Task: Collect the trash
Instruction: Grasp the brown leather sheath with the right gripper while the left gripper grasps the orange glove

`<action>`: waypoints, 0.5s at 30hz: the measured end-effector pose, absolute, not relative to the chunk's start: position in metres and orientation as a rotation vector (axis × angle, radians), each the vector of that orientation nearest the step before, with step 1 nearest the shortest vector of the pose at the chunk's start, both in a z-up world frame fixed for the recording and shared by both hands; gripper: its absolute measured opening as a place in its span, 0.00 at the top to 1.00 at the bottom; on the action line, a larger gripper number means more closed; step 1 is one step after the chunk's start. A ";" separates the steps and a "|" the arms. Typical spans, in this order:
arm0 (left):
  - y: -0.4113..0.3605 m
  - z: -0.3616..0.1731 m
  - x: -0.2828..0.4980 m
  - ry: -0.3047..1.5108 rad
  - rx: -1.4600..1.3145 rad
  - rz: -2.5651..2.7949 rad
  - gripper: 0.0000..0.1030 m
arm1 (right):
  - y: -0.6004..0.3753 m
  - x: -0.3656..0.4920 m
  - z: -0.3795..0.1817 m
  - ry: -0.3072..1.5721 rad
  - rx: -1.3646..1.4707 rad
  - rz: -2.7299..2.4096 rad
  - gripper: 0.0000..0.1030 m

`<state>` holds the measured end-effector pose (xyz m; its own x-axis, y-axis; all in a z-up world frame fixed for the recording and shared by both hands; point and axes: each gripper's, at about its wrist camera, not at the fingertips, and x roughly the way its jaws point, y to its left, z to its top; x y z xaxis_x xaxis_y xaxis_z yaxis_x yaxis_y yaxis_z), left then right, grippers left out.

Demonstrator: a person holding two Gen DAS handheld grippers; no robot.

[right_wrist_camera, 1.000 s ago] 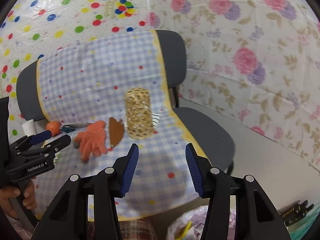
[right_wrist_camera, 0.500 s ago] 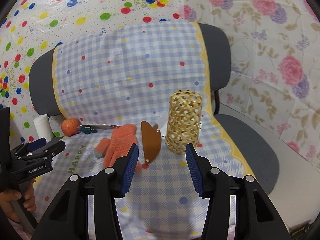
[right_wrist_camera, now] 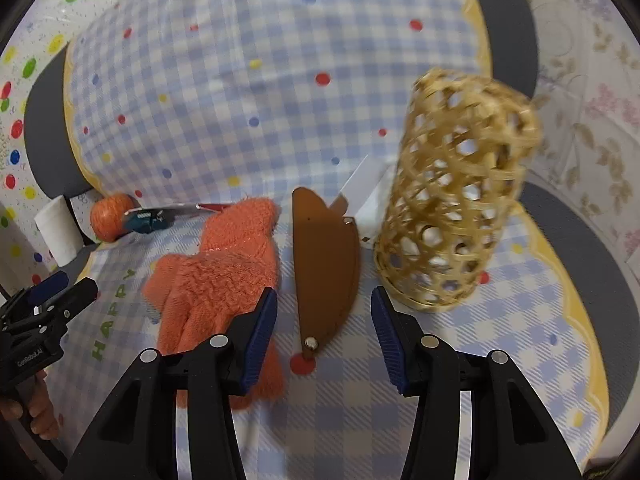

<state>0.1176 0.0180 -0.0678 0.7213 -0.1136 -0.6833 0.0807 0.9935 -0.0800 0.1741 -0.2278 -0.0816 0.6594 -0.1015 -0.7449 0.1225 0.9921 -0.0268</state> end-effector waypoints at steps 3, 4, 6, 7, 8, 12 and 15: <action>0.017 -0.075 0.127 0.776 -0.046 -0.107 0.15 | -0.230 0.190 -0.093 0.874 0.041 -0.130 0.51; 0.017 -0.077 0.130 0.780 -0.047 -0.107 0.15 | -0.232 0.195 -0.097 0.887 0.052 -0.132 0.49; 0.017 -0.080 0.134 0.787 -0.046 -0.107 0.15 | -0.234 0.203 -0.104 0.913 0.073 -0.128 0.47; 0.018 -0.081 0.137 0.796 -0.046 -0.107 0.15 | -0.235 0.208 -0.109 0.928 0.083 -0.132 0.46; 0.018 -0.083 0.139 0.803 -0.049 -0.111 0.15 | -0.236 0.211 -0.112 0.934 0.090 -0.134 0.44; 0.016 -0.083 0.139 0.803 -0.047 -0.115 0.15 | -0.240 0.218 -0.115 0.927 0.119 -0.136 0.43; 0.014 -0.080 0.136 0.800 -0.053 -0.121 0.15 | -0.241 0.222 -0.116 0.927 0.122 -0.137 0.44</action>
